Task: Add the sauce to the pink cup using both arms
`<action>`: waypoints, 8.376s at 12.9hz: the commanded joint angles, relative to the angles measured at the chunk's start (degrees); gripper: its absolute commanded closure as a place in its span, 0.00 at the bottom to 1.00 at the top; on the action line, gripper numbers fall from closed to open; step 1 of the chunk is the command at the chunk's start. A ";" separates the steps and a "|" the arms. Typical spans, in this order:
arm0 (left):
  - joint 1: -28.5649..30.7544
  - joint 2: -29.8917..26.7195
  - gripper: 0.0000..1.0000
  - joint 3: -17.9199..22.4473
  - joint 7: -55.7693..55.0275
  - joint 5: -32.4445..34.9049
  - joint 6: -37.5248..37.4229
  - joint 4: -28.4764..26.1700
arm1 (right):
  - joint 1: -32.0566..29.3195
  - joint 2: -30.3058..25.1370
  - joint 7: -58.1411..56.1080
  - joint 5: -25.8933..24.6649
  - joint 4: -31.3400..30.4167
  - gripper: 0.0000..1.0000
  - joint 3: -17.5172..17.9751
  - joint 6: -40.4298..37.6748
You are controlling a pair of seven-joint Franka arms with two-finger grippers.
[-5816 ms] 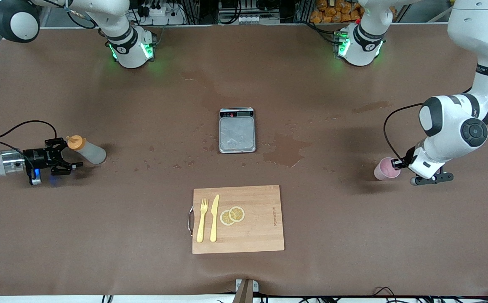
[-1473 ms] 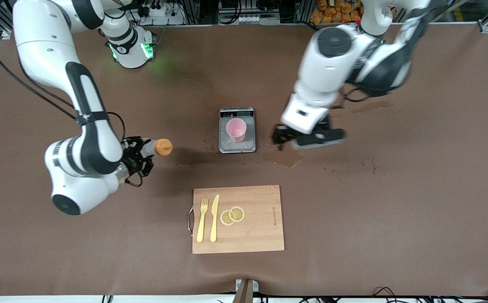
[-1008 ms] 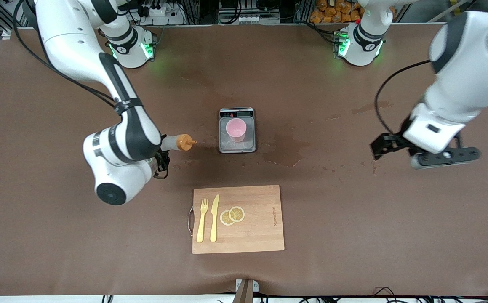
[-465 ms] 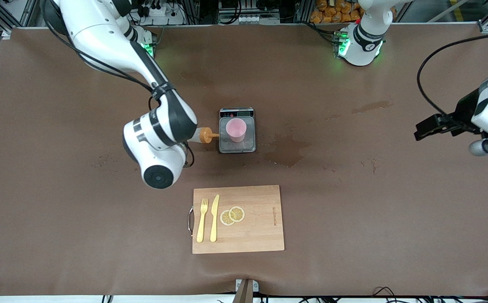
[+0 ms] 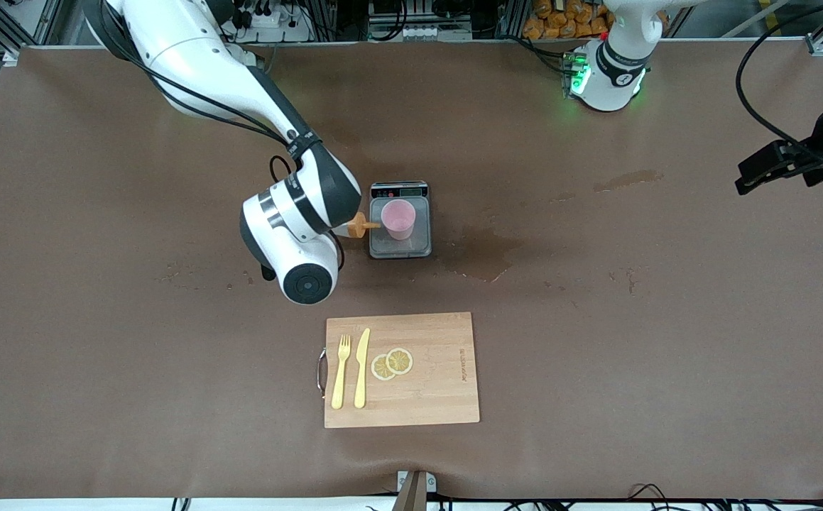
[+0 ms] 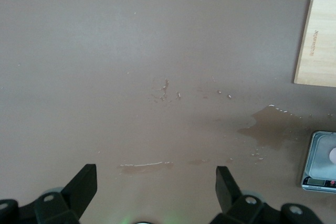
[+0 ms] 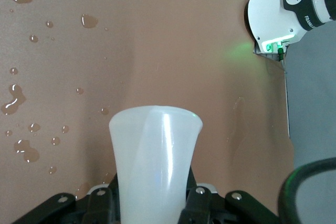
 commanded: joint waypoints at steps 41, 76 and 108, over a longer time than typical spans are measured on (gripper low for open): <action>-9.42 -4.57 0.00 7.54 1.82 -1.25 5.80 -9.46 | -24.21 -5.21 -42.33 12.03 -0.69 0.47 0.14 -9.24; -9.16 -5.71 0.00 7.37 1.90 -1.25 5.27 -9.46 | -52.36 8.69 -87.99 19.68 8.60 0.00 0.23 -14.25; -9.25 -5.63 0.00 6.31 1.73 -1.08 3.08 -9.02 | -32.51 -47.48 -103.37 -3.33 -22.23 0.00 2.87 19.75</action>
